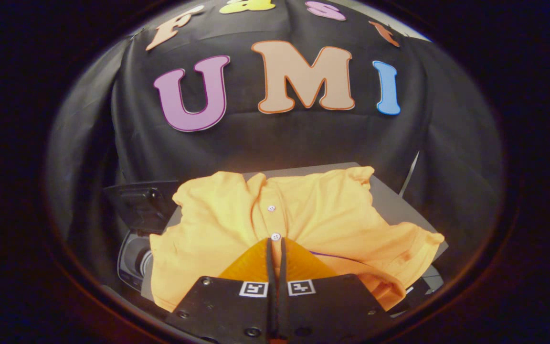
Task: Put the clothes into the washing machine and then close the washing machine lid.
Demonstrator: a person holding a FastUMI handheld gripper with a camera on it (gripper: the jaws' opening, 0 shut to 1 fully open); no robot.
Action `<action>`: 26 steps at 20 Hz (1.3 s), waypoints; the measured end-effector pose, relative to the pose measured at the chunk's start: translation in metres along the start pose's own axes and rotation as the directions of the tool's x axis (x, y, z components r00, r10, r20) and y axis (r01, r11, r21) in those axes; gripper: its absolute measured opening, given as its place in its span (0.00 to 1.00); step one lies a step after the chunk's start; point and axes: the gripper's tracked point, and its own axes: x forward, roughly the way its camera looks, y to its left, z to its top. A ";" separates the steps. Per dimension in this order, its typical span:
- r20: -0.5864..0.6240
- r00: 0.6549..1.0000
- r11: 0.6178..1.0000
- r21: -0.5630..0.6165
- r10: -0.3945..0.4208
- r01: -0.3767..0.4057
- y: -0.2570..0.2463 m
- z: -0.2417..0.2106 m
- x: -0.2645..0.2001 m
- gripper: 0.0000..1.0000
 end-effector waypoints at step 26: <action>0.066 0.932 0.934 -0.044 0.356 -0.353 0.261 0.051 -0.010 0.00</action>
